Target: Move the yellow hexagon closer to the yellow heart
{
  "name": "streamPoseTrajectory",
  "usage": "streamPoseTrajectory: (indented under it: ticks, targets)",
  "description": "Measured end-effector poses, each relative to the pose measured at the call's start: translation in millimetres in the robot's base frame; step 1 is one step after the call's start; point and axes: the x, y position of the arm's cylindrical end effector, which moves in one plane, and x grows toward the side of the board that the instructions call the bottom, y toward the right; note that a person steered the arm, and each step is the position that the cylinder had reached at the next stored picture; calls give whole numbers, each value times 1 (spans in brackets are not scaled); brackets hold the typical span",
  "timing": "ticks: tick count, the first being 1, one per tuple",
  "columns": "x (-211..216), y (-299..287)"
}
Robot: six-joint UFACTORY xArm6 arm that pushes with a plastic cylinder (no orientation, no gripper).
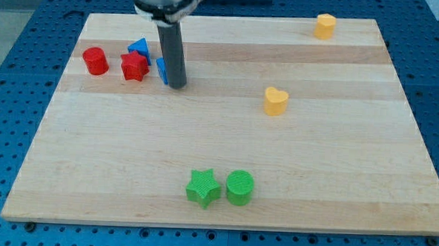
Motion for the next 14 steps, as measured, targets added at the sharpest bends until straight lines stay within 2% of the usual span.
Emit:
streamPoseTrajectory:
  ticks: [1,3,4,5,7,8,10,11,12,13,14]
  targets:
    - [-17,50]
    - [-100,274]
    - [-104,350]
    - [-168,385]
    - [-165,322]
    - [-148,291]
    - [-75,252]
    - [-73,231]
    - [-106,233]
    - [-104,196]
    - [-78,162]
